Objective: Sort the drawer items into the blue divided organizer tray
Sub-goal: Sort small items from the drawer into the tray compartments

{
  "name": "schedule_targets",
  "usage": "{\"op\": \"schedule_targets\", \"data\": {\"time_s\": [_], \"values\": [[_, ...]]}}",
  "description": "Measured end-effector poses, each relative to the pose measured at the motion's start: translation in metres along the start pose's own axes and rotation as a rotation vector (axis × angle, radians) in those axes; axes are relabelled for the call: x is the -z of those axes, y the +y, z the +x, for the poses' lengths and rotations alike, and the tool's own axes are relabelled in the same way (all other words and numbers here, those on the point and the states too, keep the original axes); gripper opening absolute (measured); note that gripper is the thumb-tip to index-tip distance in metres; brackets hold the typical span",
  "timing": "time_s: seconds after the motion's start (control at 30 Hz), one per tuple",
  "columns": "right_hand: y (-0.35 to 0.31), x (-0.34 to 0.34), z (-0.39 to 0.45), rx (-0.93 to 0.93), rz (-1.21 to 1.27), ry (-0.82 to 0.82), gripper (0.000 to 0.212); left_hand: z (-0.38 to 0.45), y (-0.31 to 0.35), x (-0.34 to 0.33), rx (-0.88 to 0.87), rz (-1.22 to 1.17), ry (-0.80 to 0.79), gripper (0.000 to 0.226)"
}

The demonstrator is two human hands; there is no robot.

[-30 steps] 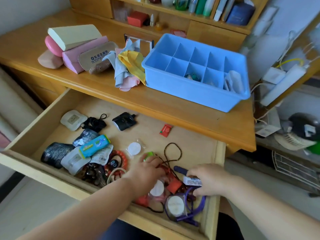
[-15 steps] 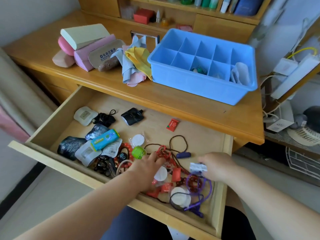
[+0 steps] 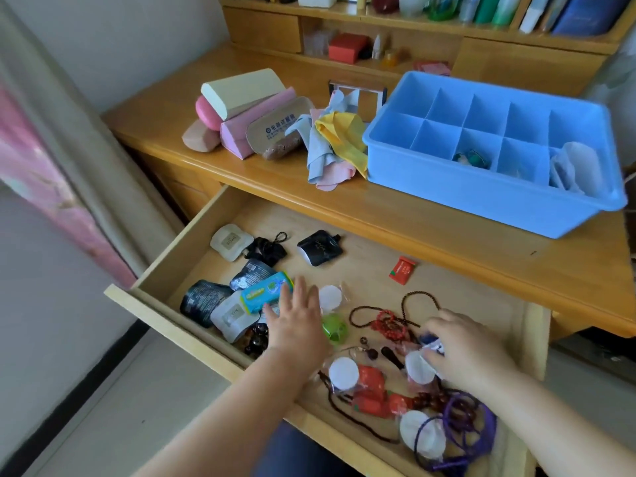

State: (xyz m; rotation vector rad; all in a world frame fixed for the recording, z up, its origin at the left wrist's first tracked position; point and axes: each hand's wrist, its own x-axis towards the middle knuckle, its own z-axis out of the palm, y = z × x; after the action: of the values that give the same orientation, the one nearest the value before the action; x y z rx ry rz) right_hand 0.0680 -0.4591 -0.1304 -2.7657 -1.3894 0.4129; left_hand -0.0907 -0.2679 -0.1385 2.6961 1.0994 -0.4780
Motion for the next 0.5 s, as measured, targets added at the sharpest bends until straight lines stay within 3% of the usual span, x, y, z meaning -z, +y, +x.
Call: {"op": "schedule_targets", "data": {"time_s": [0.07, 0.1, 0.2, 0.27, 0.3, 0.37, 0.43, 0.5], "values": [[-0.014, -0.010, 0.004, 0.115, 0.056, 0.084, 0.032, 0.007, -0.020, 0.002, 0.140, -0.074, -0.103, 0.084], [-0.023, -0.015, 0.004, 0.173, 0.100, 0.087, 0.037, 0.008, -0.022, -0.001, 0.082, -0.102, -0.112, 0.082], [-0.046, -0.034, 0.006, 0.307, 0.099, -0.102, 0.053, 0.004, -0.010, -0.005, -0.450, -0.343, -0.162, 0.063], [-0.053, -0.041, 0.006, 0.367, 0.022, -0.177, 0.062, 0.003, -0.006, -0.004, -0.652, -0.395, -0.087, 0.049], [-0.054, -0.041, 0.005, 0.393, -0.023, -0.174, 0.065, 0.007, -0.010, -0.004, -0.604, -0.361, 0.040, 0.048], [-0.055, -0.040, 0.003, 0.383, -0.071, -0.121, 0.066, 0.018, -0.027, -0.002, -0.296, -0.251, 0.223, 0.055], [-0.057, -0.037, 0.001, 0.351, -0.032, -0.063, 0.066, 0.029, -0.050, 0.003, 0.051, -0.194, 0.107, 0.070], [-0.060, -0.035, -0.002, 0.295, -0.001, -0.100, 0.066, 0.037, -0.065, 0.009, 0.243, -0.230, -0.086, 0.082]]}}
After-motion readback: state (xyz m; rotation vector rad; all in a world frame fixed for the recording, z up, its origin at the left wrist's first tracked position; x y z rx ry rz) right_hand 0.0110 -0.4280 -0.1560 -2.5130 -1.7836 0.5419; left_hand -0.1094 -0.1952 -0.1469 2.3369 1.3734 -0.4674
